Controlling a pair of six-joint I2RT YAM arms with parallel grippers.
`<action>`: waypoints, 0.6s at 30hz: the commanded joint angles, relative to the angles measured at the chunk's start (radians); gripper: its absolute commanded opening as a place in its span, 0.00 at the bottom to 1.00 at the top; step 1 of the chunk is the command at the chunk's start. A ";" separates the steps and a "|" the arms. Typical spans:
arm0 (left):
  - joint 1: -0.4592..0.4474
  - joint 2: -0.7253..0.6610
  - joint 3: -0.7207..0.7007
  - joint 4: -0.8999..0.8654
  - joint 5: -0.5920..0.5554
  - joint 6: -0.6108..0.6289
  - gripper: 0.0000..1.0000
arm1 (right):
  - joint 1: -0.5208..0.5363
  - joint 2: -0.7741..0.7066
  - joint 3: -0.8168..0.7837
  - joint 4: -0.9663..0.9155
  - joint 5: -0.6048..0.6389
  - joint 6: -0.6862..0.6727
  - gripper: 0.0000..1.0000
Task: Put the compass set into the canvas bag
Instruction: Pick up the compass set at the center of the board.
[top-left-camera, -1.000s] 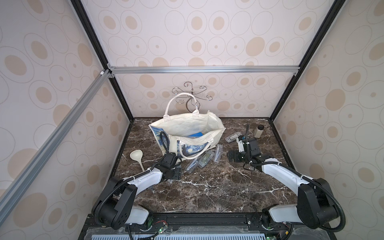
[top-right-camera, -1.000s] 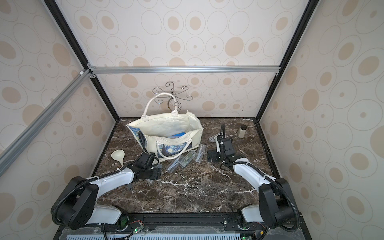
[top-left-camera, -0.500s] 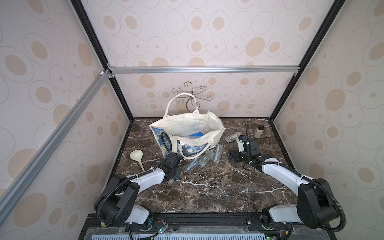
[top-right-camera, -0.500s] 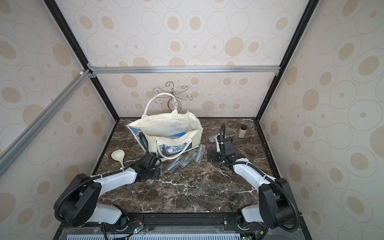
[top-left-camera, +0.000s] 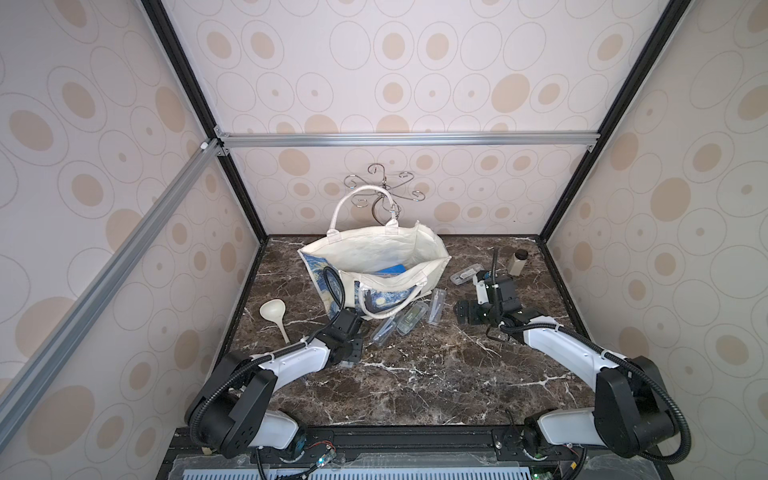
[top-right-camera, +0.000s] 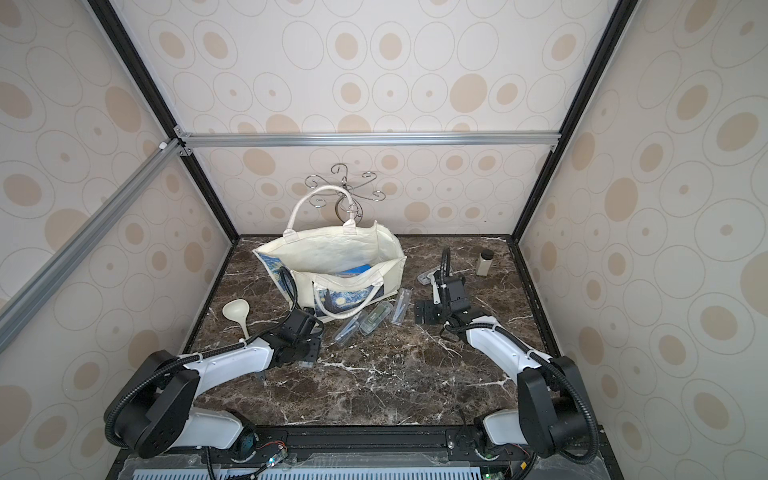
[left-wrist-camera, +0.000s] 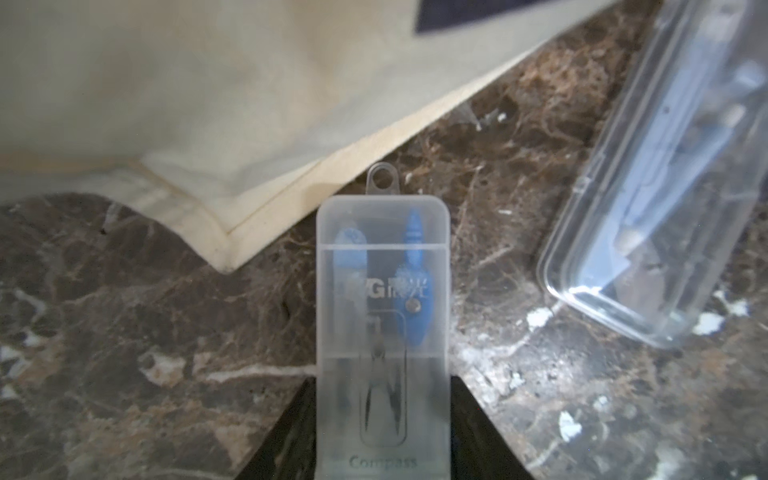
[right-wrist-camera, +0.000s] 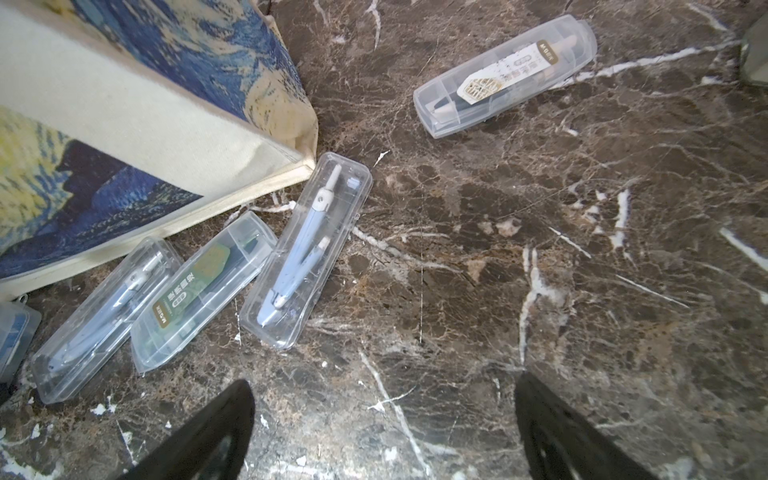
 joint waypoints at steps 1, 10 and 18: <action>-0.012 -0.059 -0.010 -0.010 0.004 0.010 0.45 | -0.007 -0.005 -0.007 0.010 0.004 0.005 1.00; -0.012 -0.172 -0.021 0.009 0.035 0.015 0.44 | -0.007 -0.005 -0.010 0.012 0.004 0.004 1.00; -0.019 -0.294 -0.013 0.036 0.140 0.042 0.44 | -0.007 -0.006 -0.009 0.010 0.004 0.006 1.00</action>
